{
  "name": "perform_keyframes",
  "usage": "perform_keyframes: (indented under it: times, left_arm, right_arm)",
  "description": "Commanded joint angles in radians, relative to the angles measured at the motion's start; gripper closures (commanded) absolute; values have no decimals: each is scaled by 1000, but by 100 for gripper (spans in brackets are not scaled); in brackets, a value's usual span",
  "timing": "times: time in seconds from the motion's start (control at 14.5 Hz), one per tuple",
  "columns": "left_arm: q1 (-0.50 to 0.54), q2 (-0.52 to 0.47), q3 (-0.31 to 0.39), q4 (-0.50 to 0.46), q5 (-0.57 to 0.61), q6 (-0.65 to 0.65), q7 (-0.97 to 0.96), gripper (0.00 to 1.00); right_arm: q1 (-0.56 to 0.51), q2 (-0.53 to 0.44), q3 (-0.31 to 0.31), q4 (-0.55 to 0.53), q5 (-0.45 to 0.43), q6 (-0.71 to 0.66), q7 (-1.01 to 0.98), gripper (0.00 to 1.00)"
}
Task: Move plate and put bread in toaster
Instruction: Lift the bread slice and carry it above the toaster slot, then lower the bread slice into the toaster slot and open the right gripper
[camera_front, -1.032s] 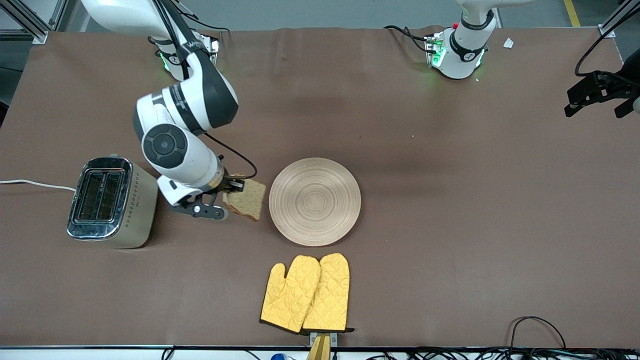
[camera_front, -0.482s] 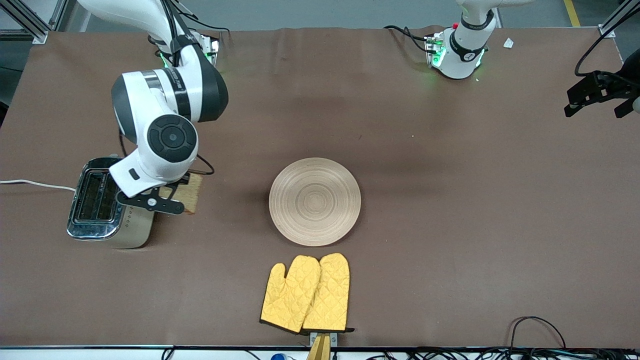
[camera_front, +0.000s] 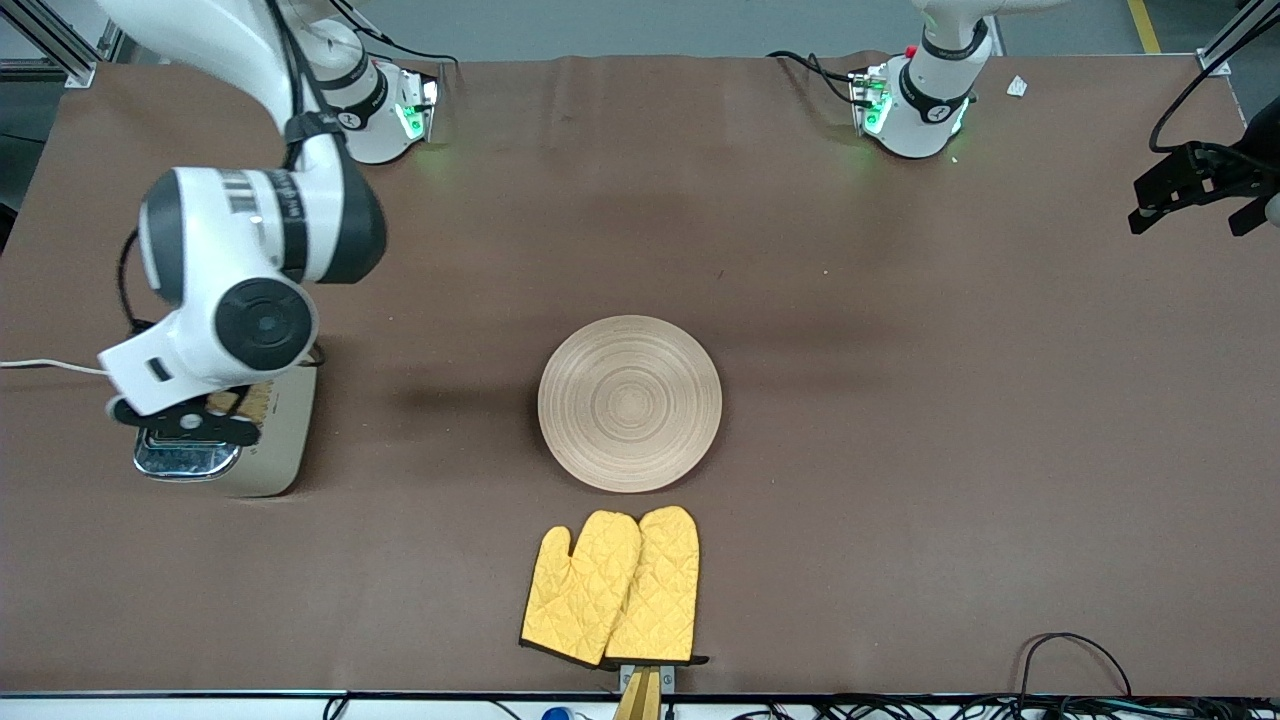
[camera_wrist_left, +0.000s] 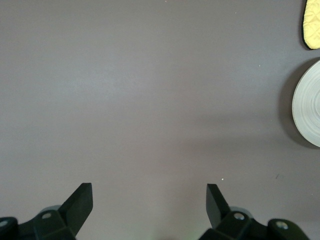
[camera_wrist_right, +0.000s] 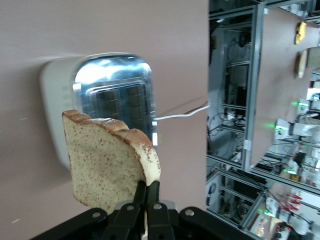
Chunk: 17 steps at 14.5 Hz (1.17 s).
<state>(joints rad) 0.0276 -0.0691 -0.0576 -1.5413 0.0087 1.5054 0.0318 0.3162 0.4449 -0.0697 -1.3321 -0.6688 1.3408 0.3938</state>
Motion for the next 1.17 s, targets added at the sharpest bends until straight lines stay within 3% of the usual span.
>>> perform_keyframes:
  times: [0.0,0.28,1.1]
  left_arm:
    - [-5,9,5,21,-4,-11,0,0]
    - [-5,9,5,21,-4,-11,0,0]
    - [-5,8,5,23,-3,-11,0,0]
  right_arm:
    - [-52,-12,13,-38,-43,40,-44,99]
    - [-63,-9,13,-91,-90,90,-46,99]
    - [-88,2,13,-127,-98,109,-55,99]
